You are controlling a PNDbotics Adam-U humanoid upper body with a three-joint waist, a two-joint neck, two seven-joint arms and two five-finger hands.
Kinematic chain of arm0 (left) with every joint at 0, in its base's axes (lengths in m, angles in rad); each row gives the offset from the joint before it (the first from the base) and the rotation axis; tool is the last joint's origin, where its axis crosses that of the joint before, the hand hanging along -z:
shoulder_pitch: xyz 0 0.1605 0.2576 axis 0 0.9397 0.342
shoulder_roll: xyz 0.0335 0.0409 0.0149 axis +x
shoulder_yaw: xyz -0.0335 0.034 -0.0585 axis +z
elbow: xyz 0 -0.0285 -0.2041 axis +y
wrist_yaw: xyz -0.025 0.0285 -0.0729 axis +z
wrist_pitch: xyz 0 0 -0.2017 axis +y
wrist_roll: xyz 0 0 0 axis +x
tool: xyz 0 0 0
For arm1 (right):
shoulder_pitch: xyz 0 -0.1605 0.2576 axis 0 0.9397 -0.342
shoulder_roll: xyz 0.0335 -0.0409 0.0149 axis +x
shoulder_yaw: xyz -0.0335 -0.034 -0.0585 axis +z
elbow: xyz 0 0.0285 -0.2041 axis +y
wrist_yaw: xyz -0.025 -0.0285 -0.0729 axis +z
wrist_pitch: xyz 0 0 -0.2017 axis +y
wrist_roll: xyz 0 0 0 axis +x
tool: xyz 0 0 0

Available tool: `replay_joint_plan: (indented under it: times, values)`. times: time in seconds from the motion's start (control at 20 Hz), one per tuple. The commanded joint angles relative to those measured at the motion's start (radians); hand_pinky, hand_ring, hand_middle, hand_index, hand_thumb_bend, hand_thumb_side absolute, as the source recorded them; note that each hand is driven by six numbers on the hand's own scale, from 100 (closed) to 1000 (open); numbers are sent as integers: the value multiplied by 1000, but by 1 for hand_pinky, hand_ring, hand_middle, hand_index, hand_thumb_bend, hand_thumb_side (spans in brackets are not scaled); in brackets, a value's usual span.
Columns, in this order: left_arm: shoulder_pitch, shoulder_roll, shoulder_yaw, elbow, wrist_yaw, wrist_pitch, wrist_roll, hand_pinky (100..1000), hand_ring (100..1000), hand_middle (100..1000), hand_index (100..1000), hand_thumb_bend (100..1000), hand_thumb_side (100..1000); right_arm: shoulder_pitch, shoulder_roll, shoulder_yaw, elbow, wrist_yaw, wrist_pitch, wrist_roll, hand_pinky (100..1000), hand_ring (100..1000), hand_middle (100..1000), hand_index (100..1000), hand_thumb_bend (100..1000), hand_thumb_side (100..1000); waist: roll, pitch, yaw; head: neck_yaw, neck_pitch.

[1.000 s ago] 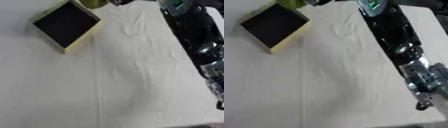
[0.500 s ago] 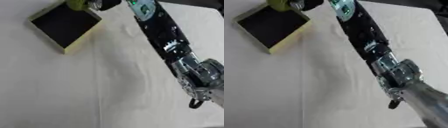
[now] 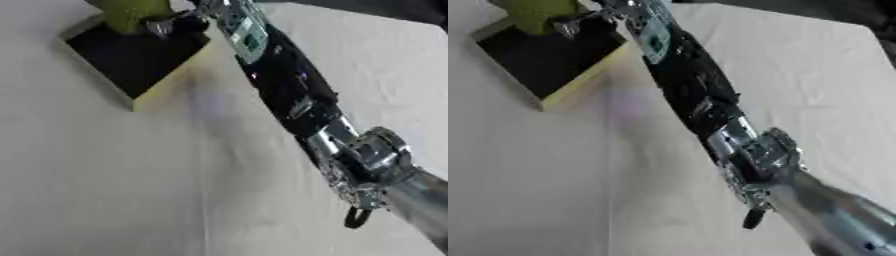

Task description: Pick up objects on the table and place them in the box.

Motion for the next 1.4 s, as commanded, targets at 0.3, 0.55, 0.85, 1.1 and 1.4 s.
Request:
replay_joint_plan:
  times: [0.3, 0.55, 0.85, 1.1, 1.4]
  values:
    - [-38, -4, -15, -17, 22, 2, -22, 591, 709, 602, 692, 100, 531, -16, 30, -38, 49, 229, 63, -200, 739, 846, 564, 737, 100, 100, 8, -13, 22, -37, -30]
    - [-39, -6, -16, -17, 25, 2, -26, 591, 709, 602, 692, 100, 530, -13, 36, -31, 60, 308, 62, -213, 827, 993, 791, 863, 100, 100, 10, -12, 22, -35, -31]
    - [-31, -4, -13, -17, 22, 4, -25, 591, 710, 602, 692, 100, 532, -21, 25, -16, 7, 325, 43, -141, 897, 1000, 872, 920, 193, 100, 16, -18, 9, -24, -25]
    - [-17, 2, -12, -17, 17, 8, -27, 590, 711, 603, 692, 100, 535, -34, 3, -27, -83, 269, 60, -55, 910, 1000, 873, 940, 225, 100, 21, -28, -7, -13, -16]
    - [-3, 7, -10, -17, 13, 11, -27, 590, 712, 603, 692, 100, 538, -32, -20, -39, -174, 118, 101, 31, 901, 1000, 869, 943, 186, 100, 27, -38, -24, -4, -9]
